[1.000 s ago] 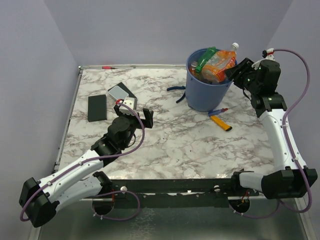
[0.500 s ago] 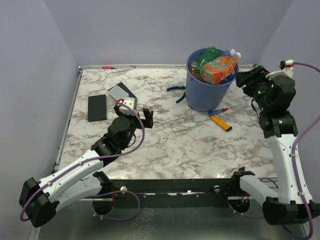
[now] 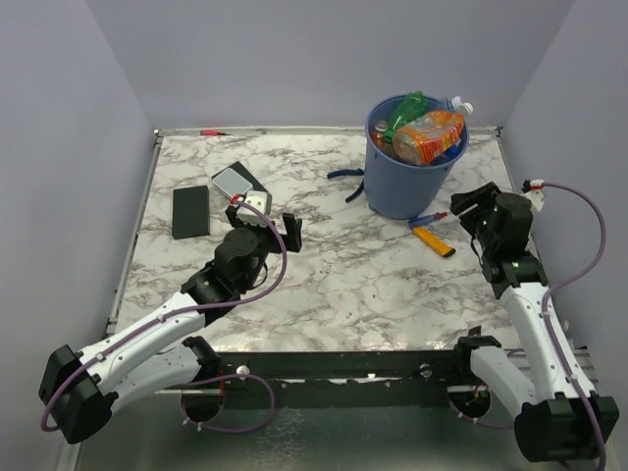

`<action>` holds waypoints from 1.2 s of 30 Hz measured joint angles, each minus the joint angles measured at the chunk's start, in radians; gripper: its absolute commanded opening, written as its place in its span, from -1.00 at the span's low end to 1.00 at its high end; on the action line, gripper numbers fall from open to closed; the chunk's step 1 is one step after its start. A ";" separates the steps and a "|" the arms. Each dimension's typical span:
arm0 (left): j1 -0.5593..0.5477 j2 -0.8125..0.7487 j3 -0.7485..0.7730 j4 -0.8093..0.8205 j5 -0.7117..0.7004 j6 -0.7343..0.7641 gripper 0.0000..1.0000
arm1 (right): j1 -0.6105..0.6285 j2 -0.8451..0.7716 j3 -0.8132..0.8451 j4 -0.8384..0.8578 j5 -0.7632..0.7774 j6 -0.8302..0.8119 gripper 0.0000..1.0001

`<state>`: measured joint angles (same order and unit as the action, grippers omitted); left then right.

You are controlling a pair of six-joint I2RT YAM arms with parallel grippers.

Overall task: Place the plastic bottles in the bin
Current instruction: Place the plastic bottle in the trash bin, then reset both arms

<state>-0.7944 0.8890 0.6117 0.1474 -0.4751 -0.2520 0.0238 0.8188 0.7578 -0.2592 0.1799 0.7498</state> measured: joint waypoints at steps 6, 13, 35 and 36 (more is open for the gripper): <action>0.000 0.002 0.000 0.000 0.000 0.000 0.98 | 0.000 0.169 -0.001 0.113 -0.006 0.042 0.22; 0.000 0.002 0.000 0.000 -0.001 0.002 0.98 | -0.006 0.252 0.021 0.208 -0.014 0.034 0.22; 0.000 0.002 0.000 0.000 -0.004 0.002 0.98 | -0.195 0.574 0.128 0.349 -0.235 0.097 0.26; 0.000 0.002 0.000 0.000 -0.004 0.002 0.98 | -0.194 0.584 0.133 0.365 -0.258 0.100 0.27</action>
<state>-0.7944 0.8906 0.6117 0.1471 -0.4793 -0.2497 -0.1699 1.4025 0.8909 0.1059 -0.0780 0.8497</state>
